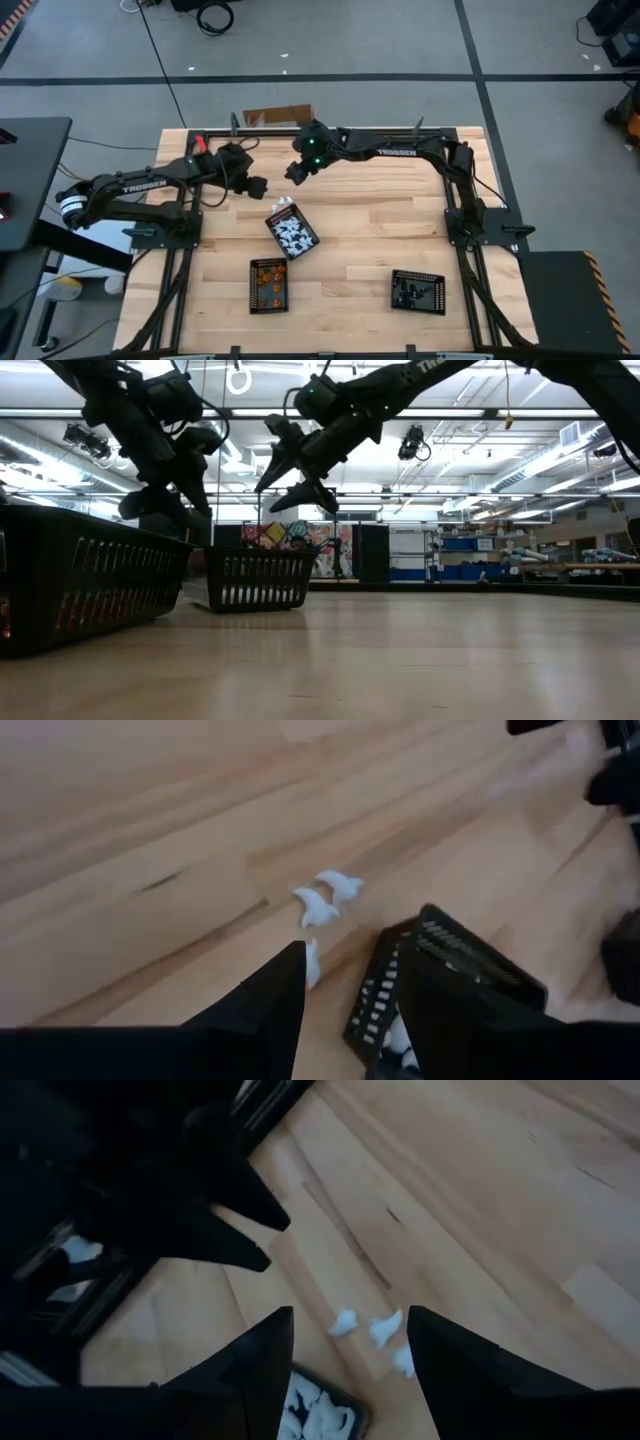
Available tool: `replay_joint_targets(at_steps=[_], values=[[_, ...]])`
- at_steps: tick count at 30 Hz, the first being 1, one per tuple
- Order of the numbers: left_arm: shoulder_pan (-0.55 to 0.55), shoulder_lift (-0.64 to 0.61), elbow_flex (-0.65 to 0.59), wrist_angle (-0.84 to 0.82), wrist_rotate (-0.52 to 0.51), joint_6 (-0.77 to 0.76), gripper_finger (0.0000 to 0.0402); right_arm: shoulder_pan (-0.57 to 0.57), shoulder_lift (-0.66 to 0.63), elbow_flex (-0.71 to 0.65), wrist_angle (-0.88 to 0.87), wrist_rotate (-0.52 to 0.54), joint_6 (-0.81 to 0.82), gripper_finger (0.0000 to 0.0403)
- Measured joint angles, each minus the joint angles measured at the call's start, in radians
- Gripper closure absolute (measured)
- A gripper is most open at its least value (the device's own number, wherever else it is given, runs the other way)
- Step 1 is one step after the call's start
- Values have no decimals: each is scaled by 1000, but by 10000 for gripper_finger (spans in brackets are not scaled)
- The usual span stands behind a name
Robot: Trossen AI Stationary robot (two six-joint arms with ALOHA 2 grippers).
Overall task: Sort Halloween decoration
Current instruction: Put the white ghost toy into the middle black basket
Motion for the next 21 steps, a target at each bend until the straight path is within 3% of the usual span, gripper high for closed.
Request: replay_joint_targets(at_steps=[2,5,9,15,21], values=[[-21,0,0,-7,-3,-8,240,7,0,0,0,7,11,200],[-35,0,0,-24,10,-40,240,3,-6,0,10,-64,86,200],[-10,0,0,18,82,-159,240,-8,-32,34,-52,-123,104,200],[59,49,1,112,100,-328,236,-24,-69,184,-299,-4,-92,200],[66,218,1,184,94,-401,207,-56,-81,311,-435,89,-286,200]])
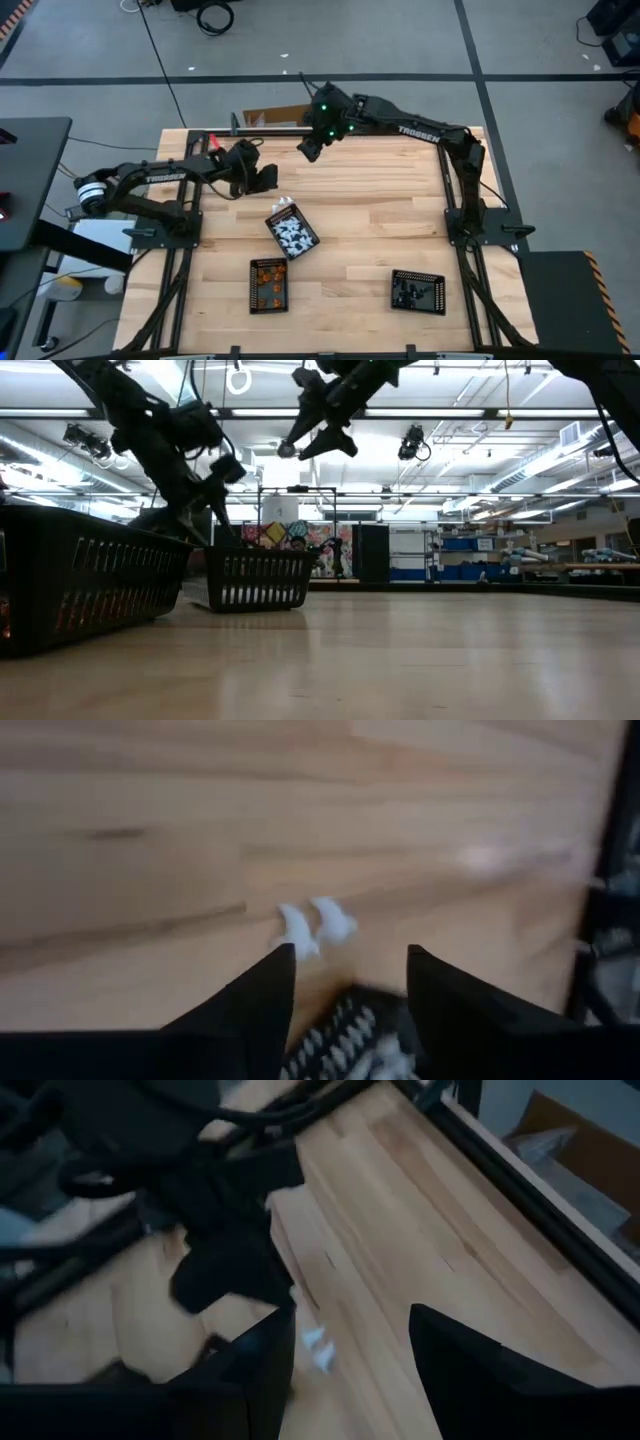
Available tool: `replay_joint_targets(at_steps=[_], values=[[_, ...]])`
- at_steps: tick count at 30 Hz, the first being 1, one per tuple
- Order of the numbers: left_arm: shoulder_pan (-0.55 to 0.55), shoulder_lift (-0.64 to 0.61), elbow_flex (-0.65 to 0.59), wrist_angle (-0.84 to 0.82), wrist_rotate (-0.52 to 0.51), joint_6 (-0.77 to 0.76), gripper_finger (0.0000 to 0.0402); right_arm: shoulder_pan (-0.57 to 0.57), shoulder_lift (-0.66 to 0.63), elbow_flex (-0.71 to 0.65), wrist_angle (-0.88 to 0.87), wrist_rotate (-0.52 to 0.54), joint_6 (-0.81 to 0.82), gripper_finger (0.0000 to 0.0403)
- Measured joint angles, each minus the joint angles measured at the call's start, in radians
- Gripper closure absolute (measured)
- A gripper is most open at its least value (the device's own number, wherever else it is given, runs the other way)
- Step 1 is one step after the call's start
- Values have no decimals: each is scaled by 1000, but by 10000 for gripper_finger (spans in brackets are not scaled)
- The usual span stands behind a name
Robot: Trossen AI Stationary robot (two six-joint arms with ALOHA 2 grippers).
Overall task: Sort Halloween decoration
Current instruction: Put the white ghost toy into the middle black basket
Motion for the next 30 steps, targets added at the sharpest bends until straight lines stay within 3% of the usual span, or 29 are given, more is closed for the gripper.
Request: replay_joint_targets(at_steps=[5,12,19,30], values=[[-10,107,1,118,2,-132,186,-20,0,4,-76,-50,-82,200],[-112,185,0,106,4,-280,182,-21,0,3,-139,-65,-220,200],[-144,229,61,-6,-135,-294,182,-7,0,3,-139,-113,-256,200],[-153,303,118,-81,-139,-264,182,6,0,3,-129,-147,-272,200]])
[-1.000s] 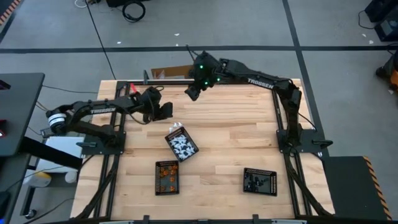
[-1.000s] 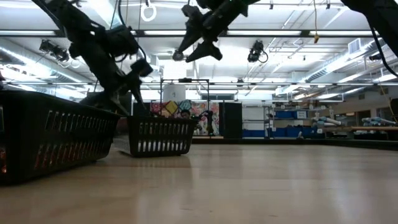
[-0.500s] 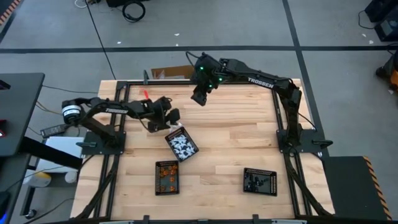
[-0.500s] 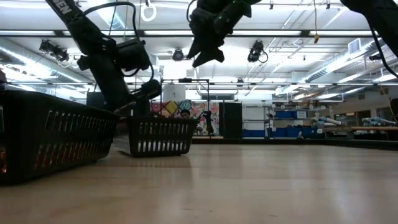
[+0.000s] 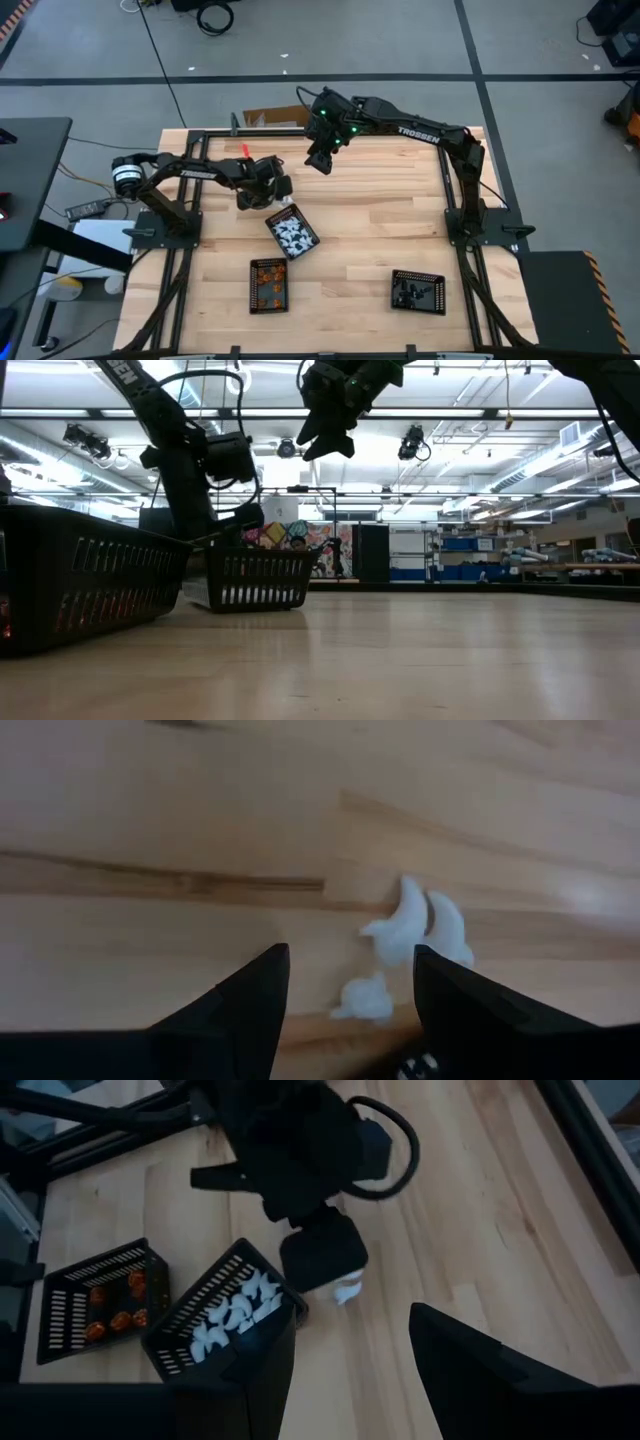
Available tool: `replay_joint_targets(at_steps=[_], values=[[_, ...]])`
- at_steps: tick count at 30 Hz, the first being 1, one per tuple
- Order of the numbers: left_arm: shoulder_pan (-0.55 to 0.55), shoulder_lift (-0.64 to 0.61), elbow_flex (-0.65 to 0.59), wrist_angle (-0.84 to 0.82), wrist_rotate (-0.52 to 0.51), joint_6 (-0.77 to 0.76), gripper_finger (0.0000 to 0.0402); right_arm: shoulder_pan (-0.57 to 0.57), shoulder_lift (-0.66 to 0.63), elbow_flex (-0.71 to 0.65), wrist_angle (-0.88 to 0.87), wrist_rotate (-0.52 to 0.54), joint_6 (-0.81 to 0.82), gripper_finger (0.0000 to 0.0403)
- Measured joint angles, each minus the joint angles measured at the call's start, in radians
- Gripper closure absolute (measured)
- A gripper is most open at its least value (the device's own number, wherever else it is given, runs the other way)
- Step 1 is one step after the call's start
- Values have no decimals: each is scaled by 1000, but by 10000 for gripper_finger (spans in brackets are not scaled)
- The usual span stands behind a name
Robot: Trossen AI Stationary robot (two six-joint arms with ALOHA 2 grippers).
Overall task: Sort Halloween decoration
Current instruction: Put the white ghost toy into the middle black basket
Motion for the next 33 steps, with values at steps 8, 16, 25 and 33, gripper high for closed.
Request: replay_joint_targets(at_steps=[8,16,25,33], values=[[-16,-1,2,-12,-66,35,182,4,0,0,0,-20,0,200],[-19,-1,2,60,-88,140,183,3,0,0,1,-20,1,200],[-18,19,2,37,-91,223,221,3,0,0,17,-25,27,200],[-52,154,210,-189,-184,322,226,4,0,0,42,-54,72,200]])
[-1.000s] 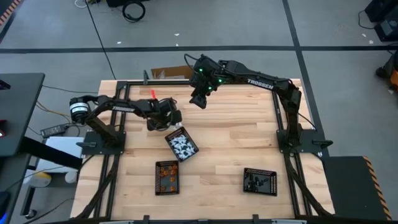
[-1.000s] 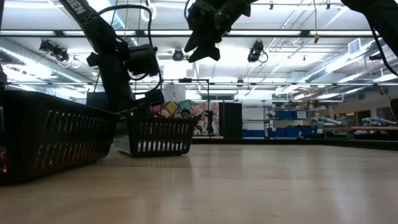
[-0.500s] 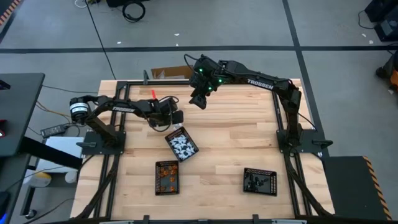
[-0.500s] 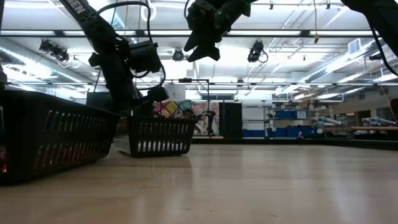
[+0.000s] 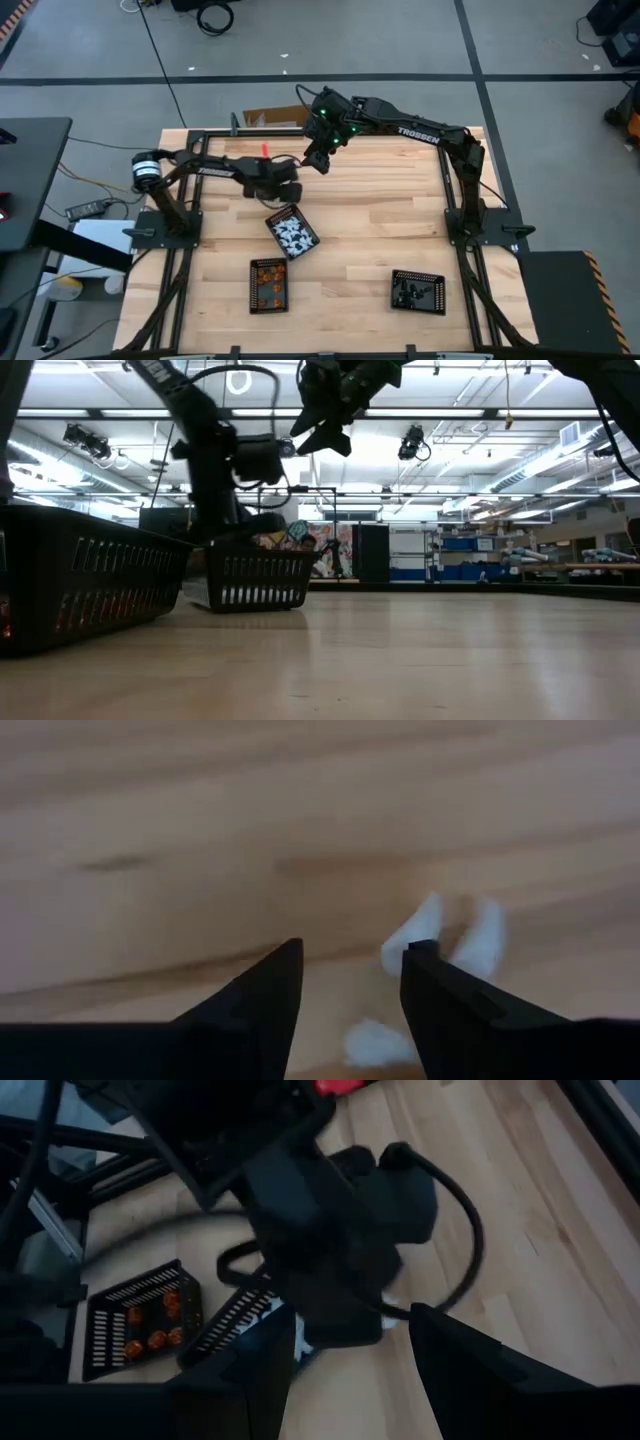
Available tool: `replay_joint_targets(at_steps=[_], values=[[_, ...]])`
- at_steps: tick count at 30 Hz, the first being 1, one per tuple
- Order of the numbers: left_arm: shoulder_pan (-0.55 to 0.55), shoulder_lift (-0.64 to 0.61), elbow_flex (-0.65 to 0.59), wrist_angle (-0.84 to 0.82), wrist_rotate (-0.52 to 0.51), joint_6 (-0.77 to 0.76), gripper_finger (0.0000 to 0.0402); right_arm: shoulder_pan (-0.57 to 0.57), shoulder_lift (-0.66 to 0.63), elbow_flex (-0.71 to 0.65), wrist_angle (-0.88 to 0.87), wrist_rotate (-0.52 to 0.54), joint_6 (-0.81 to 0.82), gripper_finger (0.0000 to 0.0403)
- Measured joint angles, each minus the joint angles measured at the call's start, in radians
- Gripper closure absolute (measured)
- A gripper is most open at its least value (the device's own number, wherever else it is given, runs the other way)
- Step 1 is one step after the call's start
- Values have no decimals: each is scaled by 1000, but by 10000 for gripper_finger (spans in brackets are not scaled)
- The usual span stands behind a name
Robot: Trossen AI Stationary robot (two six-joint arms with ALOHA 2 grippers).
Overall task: Sort Halloween decoration
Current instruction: Put the white ghost toy into the middle black basket
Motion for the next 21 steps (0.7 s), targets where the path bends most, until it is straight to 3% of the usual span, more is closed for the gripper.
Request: replay_joint_targets(at_steps=[5,9,21], values=[[5,66,131,-152,-48,53,226,0,0,0,1,-18,19,200],[4,68,196,-149,-57,104,226,1,-4,0,-5,-25,19,200],[45,69,208,-114,-42,105,210,1,-3,0,5,-13,0,200]])
